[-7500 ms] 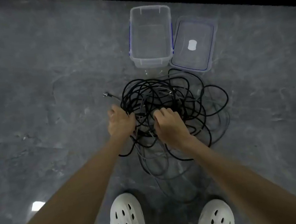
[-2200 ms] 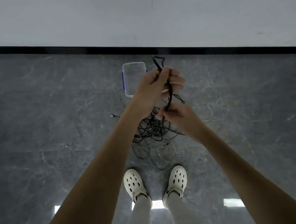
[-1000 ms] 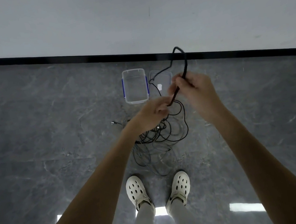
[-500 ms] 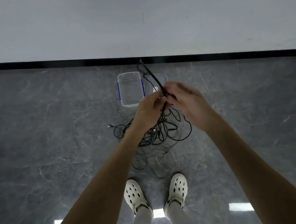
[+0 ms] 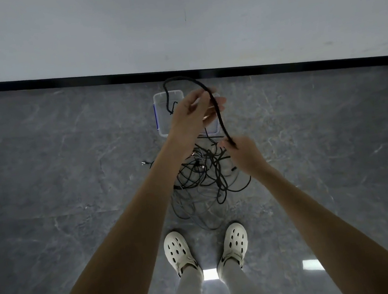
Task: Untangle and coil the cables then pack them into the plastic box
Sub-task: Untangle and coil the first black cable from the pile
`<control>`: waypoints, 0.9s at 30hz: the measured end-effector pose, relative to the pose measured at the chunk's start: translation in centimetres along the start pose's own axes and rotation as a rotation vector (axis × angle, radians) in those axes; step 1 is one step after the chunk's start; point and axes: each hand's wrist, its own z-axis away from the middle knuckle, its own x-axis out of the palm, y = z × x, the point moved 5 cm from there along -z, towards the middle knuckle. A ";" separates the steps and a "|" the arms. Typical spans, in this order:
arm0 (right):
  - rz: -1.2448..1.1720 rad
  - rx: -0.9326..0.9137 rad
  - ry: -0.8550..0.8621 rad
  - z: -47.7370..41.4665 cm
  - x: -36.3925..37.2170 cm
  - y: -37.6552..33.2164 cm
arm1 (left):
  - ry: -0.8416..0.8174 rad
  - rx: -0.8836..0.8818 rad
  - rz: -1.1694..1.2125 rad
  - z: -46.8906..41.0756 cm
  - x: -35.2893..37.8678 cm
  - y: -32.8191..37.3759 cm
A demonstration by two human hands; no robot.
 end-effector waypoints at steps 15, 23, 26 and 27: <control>-0.551 -0.155 0.056 1.4 -8.1 -10.9 | 0.107 -0.007 -0.849 1.2 -1.0 -9.1; -0.864 -0.104 0.088 0.6 -9.9 -9.8 | 0.100 -0.162 -0.713 0.9 -1.7 -8.0; -0.904 -0.058 0.013 0.6 -9.3 -8.7 | 0.020 -0.310 -0.547 1.5 -1.3 -7.6; -0.859 -0.041 -0.031 0.8 -8.8 -8.1 | 0.009 -0.324 -0.501 1.6 -1.2 -7.5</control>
